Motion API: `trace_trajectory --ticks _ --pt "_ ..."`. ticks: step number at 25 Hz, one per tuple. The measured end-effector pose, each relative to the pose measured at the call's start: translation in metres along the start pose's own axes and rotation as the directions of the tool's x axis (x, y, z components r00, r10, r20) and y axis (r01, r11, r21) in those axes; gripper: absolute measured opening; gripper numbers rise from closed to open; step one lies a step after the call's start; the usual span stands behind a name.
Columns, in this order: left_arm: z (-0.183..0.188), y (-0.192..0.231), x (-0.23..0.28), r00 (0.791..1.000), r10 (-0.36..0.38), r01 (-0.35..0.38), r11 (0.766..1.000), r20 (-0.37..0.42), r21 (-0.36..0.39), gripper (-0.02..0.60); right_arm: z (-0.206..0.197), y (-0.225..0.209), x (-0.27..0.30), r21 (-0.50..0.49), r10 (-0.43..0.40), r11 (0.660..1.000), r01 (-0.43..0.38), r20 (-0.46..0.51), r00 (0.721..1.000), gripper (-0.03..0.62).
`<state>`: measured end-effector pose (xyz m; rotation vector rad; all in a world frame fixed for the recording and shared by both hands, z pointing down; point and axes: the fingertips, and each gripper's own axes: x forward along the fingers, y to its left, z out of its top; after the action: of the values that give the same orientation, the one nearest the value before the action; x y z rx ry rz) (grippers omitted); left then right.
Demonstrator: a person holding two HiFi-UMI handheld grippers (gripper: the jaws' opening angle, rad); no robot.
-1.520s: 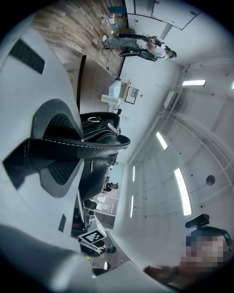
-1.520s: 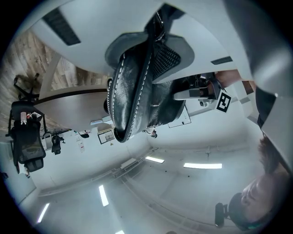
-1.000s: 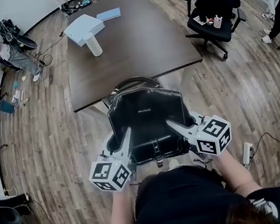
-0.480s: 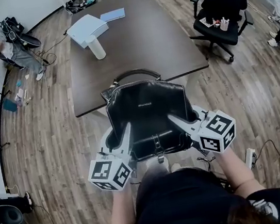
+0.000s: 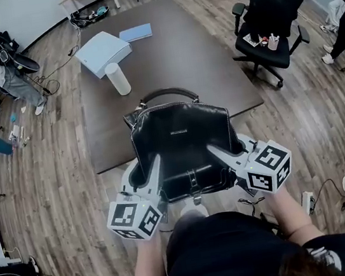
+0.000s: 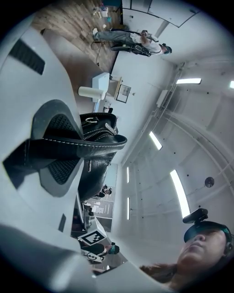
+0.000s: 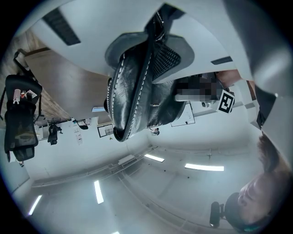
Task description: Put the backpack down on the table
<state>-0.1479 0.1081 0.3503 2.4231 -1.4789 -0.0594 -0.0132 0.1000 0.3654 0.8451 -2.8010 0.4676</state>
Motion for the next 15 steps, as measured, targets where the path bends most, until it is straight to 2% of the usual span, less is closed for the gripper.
trace_trajectory --ticks 15 --pt "0.053 0.088 0.07 0.998 -0.061 0.061 0.998 0.034 0.01 0.121 0.053 -0.053 0.093 0.005 -0.039 0.999 0.039 0.017 0.999 0.057"
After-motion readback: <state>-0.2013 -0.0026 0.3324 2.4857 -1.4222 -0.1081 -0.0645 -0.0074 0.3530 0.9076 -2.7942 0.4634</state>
